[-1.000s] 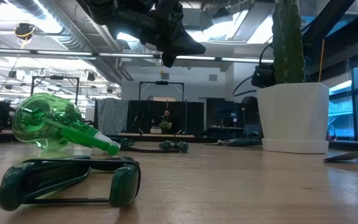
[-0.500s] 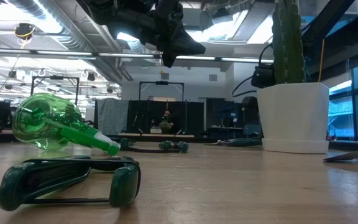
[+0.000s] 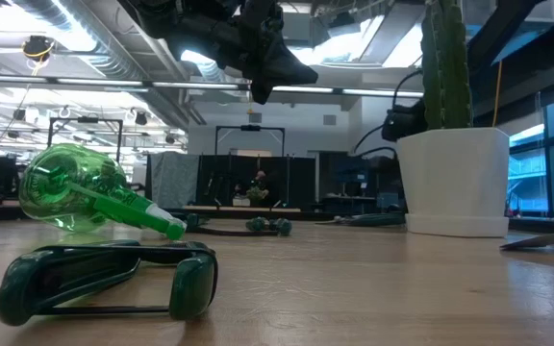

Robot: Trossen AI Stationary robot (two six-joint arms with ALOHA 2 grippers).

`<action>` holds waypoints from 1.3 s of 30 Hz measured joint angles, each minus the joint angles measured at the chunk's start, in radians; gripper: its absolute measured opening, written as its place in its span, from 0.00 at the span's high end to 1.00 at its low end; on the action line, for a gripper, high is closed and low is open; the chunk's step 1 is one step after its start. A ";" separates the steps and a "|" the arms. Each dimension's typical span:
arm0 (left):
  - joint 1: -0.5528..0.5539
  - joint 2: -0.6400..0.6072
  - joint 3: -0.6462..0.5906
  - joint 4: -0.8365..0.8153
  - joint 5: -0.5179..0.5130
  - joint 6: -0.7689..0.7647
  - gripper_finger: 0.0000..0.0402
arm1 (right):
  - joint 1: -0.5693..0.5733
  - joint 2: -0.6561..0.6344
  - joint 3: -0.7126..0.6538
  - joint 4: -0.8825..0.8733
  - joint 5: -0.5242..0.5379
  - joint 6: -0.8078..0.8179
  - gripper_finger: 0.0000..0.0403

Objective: Pick & Place Garden tools in Gardening bag
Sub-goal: Put the top right hand pruner into the white bag

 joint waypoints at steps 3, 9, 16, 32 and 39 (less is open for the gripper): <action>0.000 0.000 0.000 0.000 0.000 0.000 0.99 | 0.022 0.036 0.033 0.006 -0.004 -0.002 0.94; -0.001 0.000 0.001 -0.010 -0.003 -0.001 0.99 | 0.055 0.057 0.088 0.001 -0.014 -0.006 0.94; -0.005 0.000 0.001 -0.017 -0.004 -0.001 0.99 | 0.064 0.056 0.099 0.006 -0.049 -0.007 0.94; -0.005 0.000 0.001 -0.016 -0.008 0.005 0.99 | 0.038 0.055 0.099 -0.006 0.040 -0.024 0.94; -0.005 0.000 0.001 -0.016 -0.008 0.013 0.99 | 0.003 -0.017 0.099 -0.071 0.108 -0.034 0.94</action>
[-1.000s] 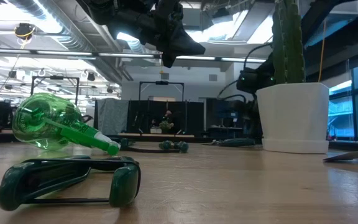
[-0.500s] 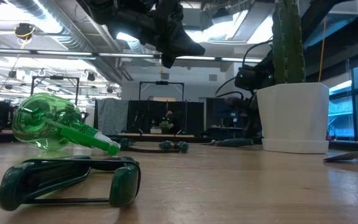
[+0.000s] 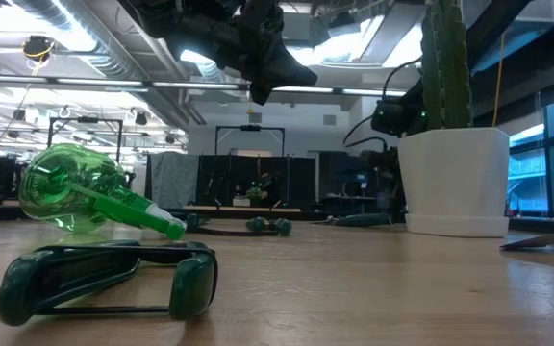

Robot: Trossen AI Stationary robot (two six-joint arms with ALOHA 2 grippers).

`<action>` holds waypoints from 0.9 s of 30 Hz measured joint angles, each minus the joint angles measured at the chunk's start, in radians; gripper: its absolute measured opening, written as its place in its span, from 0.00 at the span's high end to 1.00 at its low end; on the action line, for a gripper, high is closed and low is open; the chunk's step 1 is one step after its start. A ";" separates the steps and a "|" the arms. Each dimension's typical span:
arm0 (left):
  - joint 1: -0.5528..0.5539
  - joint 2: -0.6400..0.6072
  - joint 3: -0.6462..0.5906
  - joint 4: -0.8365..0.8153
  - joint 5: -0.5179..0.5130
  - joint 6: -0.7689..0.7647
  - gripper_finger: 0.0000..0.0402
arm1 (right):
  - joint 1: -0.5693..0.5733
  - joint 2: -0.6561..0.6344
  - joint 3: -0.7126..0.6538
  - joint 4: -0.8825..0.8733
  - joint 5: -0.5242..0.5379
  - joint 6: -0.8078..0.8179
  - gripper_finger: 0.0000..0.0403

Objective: Pick & Place Garden tools in Gardening bag
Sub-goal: Put the top right hand pruner into the white bag

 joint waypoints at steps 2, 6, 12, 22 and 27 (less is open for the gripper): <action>0.001 0.000 0.000 0.000 0.000 0.001 0.99 | -0.008 -0.034 0.000 -0.024 0.003 -0.014 0.94; 0.003 0.000 0.000 0.000 0.000 0.003 0.99 | -0.019 -0.104 0.000 -0.083 0.035 -0.025 0.94; 0.002 0.000 0.000 0.000 0.000 0.011 0.99 | -0.041 -0.214 0.000 -0.202 0.145 -0.021 0.94; 0.003 0.000 0.000 0.017 0.000 0.011 1.00 | -0.056 -0.326 0.000 -0.389 0.263 0.023 0.94; 0.003 0.000 0.000 0.027 0.000 0.018 0.99 | -0.056 -0.355 0.000 -0.443 0.294 0.036 0.94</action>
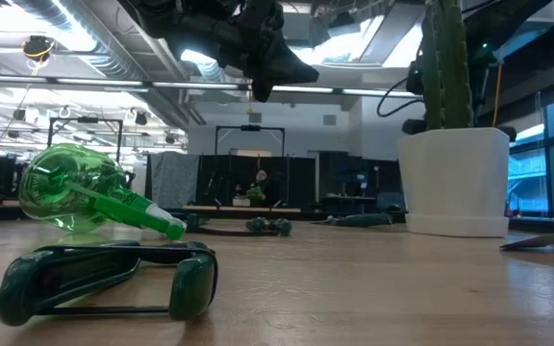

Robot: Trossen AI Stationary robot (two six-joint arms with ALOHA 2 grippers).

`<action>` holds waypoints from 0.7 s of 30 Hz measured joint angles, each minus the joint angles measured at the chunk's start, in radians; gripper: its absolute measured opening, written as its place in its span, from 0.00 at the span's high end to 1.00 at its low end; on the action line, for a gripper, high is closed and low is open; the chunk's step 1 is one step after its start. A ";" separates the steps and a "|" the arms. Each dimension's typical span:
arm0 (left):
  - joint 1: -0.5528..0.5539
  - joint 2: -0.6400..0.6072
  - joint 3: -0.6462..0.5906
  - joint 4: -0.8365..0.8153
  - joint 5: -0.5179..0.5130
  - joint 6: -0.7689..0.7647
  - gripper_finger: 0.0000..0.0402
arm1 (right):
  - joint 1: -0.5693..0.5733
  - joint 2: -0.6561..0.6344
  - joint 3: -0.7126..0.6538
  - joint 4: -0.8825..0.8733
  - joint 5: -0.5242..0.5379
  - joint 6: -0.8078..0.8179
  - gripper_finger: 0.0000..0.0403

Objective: Pick & Place Garden tools in Gardening bag
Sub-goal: Put the top right hand pruner into the white bag

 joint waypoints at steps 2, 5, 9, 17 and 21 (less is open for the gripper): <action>0.000 0.000 0.000 0.002 0.000 0.003 0.99 | -0.006 -0.005 0.000 -0.020 0.009 0.000 0.94; 0.000 0.000 0.000 0.004 0.000 0.003 1.00 | -0.020 -0.016 0.000 -0.045 0.022 0.000 0.94; 0.003 0.000 0.000 0.004 0.000 0.004 0.99 | -0.046 -0.030 0.000 -0.096 0.042 -0.004 0.94; 0.008 0.000 0.000 0.002 0.005 0.004 1.00 | -0.080 -0.118 0.000 -0.149 0.079 -0.053 0.94; 0.008 0.000 0.000 -0.004 0.006 0.004 0.99 | -0.079 -0.199 -0.001 -0.168 0.102 -0.065 0.94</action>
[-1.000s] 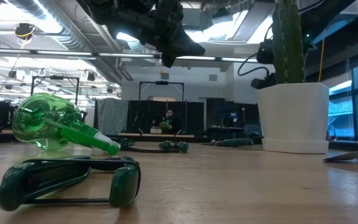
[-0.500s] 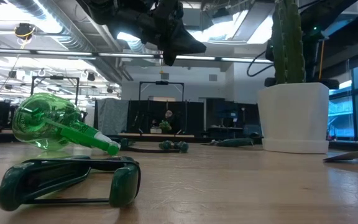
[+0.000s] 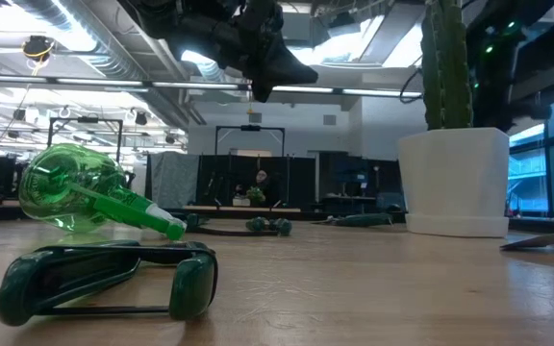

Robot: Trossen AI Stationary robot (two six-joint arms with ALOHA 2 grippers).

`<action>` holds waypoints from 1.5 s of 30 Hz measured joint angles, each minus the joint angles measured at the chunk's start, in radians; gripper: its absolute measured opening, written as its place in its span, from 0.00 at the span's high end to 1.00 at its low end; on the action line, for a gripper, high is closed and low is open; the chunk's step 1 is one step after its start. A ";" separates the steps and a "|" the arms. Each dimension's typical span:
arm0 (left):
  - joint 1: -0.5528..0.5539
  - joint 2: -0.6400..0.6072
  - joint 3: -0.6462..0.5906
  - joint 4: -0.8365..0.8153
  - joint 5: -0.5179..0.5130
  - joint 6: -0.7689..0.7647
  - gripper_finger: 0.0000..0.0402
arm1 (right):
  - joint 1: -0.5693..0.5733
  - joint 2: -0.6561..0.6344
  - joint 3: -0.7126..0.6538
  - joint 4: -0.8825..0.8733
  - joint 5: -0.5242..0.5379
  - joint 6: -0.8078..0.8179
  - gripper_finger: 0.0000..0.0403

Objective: Pick & Place Garden tools in Gardening bag
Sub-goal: Put the top right hand pruner into the white bag

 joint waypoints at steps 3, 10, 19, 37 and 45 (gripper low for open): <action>0.000 0.000 0.000 -0.001 0.000 0.000 0.99 | 0.000 -0.080 -0.017 0.003 0.001 -0.016 0.94; 0.000 0.000 0.000 0.000 0.000 0.000 1.00 | 0.003 -0.265 -0.109 0.015 -0.001 -0.023 0.94; 0.002 0.000 0.000 0.023 0.000 0.023 1.00 | 0.041 -0.431 -0.225 0.016 0.063 0.006 0.94; 0.025 0.000 0.000 0.015 0.002 0.025 0.99 | 0.170 -0.584 -0.234 -0.085 0.047 0.154 0.94; 0.025 0.000 0.000 0.015 0.002 0.026 0.98 | 0.228 -0.608 -0.234 -0.148 0.049 0.199 0.94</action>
